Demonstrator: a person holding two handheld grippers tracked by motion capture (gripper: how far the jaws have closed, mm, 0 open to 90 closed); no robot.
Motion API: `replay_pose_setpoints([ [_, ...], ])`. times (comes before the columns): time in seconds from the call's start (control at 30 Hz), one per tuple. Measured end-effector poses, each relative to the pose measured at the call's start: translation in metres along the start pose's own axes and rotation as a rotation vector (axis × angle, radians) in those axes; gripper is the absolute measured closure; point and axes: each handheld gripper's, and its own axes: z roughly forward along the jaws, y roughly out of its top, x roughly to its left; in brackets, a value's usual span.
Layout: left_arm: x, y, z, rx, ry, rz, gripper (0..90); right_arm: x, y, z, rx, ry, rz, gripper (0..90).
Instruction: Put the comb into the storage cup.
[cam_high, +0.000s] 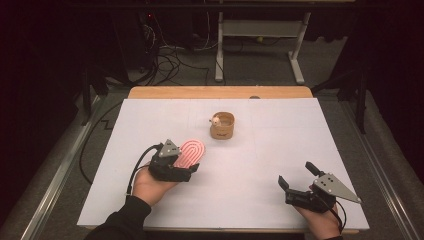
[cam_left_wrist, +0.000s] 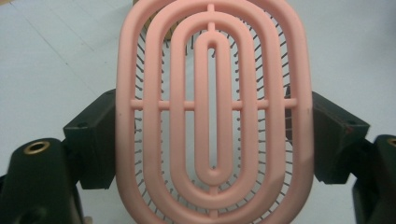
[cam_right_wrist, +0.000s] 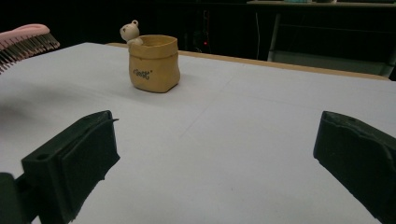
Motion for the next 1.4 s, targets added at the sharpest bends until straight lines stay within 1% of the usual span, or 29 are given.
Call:
replay_pose_setpoints([
  [0.03, 0.000, 0.000, -0.003, -0.015, -0.008, -0.004, 18.3, 0.000, 0.000, 0.000, 0.000, 0.000, -0.001, 0.2],
  [0.07, 0.000, 0.000, -0.003, -0.015, -0.008, -0.004, 18.3, 0.000, 0.000, 0.000, 0.000, 0.000, -0.001, 0.2],
  [0.17, 0.001, 0.002, -0.009, -0.052, 0.002, -0.004, 18.3, 0.000, 0.000, 0.000, 0.001, 0.000, -0.001, 0.3],
  [0.2, 0.001, 0.002, -0.009, -0.052, 0.002, -0.004, 18.3, 0.000, 0.000, 0.000, 0.000, 0.000, 0.000, 0.2],
  [0.23, 0.001, 0.002, -0.012, -0.079, 0.004, -0.007, 18.3, 0.000, 0.000, 0.000, 0.000, 0.000, 0.000, 0.3],
  [0.33, 0.002, 0.002, -0.014, -0.093, -0.001, -0.012, 18.3, 0.000, 0.000, 0.000, 0.000, 0.001, 0.001, 0.2],
  [0.47, -0.001, 0.003, -0.016, -0.122, -0.010, -0.005, 18.3, 0.000, 0.000, 0.000, -0.001, 0.000, 0.000, 0.2],
  [0.73, -0.006, 0.003, -0.015, -0.146, -0.022, 0.003, 18.3, 0.001, 0.000, 0.000, 0.000, 0.001, -0.001, 0.2],
  [0.77, -0.008, 0.004, -0.015, -0.159, -0.021, 0.005, 18.3, 0.001, 0.000, 0.000, 0.000, 0.001, -0.001, 0.2],
  [0.9, -0.010, 0.004, -0.014, -0.176, -0.024, 0.004, 18.3, 0.001, 0.000, 0.000, 0.001, 0.000, -0.003, 0.2],
  [0.93, -0.012, 0.005, -0.014, -0.187, -0.031, 0.003, 18.3, 0.001, 0.000, 0.000, 0.001, 0.001, -0.004, 0.2],
  [1.0, -0.013, 0.006, -0.013, -0.193, -0.032, 0.005, 18.3, 0.001, 0.000, 0.000, 0.001, 0.001, -0.005, 0.2],
  [1.03, -0.014, 0.006, -0.013, -0.203, -0.041, 0.005, 18.3, 0.001, 0.000, 0.000, 0.002, 0.002, -0.005, 0.2],
  [1.07, -0.014, 0.006, -0.013, -0.203, -0.041, 0.005, 18.2, 0.001, 0.000, 0.000, 0.002, 0.002, -0.005, 0.2],
  [1.27, -0.021, 0.009, -0.012, -0.244, -0.053, 0.018, 18.2, 0.001, 0.000, 0.001, 0.003, 0.005, -0.005, 0.2],
  [1.33, -0.024, 0.010, -0.011, -0.253, -0.064, 0.017, 18.2, 0.002, 0.000, 0.001, 0.004, 0.005, -0.005, 0.2],
  [1.4, -0.027, 0.011, -0.009, -0.266, -0.058, 0.027, 18.2, 0.002, 0.000, 0.001, 0.005, 0.006, -0.007, 0.2],
])
